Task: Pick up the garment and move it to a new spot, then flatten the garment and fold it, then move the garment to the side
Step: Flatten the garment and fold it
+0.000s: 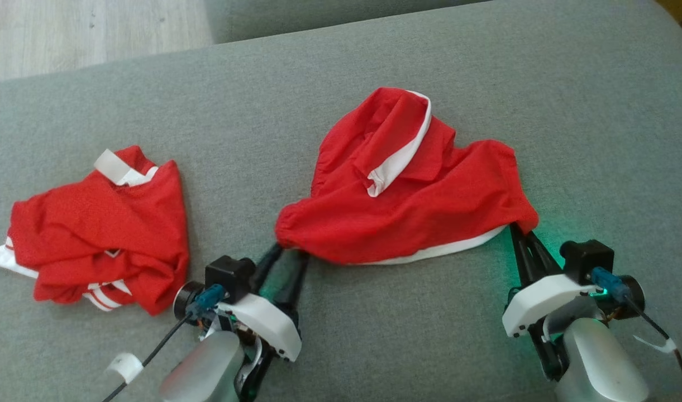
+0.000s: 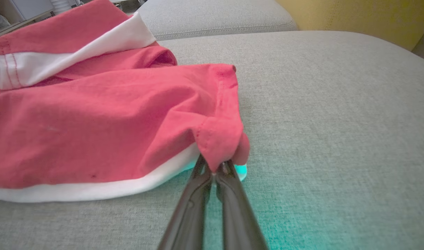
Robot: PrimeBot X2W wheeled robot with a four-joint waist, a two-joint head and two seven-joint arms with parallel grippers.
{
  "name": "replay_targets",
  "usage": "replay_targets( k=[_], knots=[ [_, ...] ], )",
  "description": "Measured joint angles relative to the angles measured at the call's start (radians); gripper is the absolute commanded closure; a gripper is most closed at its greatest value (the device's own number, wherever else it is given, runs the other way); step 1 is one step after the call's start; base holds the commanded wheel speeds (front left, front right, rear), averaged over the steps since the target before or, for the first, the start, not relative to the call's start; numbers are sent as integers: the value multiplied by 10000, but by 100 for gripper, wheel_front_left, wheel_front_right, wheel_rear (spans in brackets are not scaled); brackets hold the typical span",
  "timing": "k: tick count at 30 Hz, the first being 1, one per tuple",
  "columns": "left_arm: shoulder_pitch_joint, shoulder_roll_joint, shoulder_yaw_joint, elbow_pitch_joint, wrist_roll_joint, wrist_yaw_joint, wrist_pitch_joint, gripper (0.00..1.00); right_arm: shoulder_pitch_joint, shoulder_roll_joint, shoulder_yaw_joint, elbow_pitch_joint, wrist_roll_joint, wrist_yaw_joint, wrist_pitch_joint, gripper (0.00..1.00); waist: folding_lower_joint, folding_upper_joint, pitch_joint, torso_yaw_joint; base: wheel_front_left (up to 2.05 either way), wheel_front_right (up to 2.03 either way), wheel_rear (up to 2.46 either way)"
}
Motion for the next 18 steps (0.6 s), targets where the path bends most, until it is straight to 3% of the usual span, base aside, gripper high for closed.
replay_targets(
  k=[1, 14, 18],
  knots=[
    [-23, 10, -63, 8, -10, 0, -61, 100, 0, 0, -13, 6, 0, 0, 0, 100, 0, 0, -1, 18, 0, 0, 0],
    [-142, 671, -431, -161, 54, 0, -320, 100, 3, 0, -320, 67, -15, 0, -13, 100, -1, 0, -516, 251, 0, 0, 0],
    [-46, 1089, -407, -685, 128, 2, -324, 100, 2, 0, -339, -439, 0, 0, -29, 100, -1, 0, -858, 286, 0, 0, 0]
  ],
)
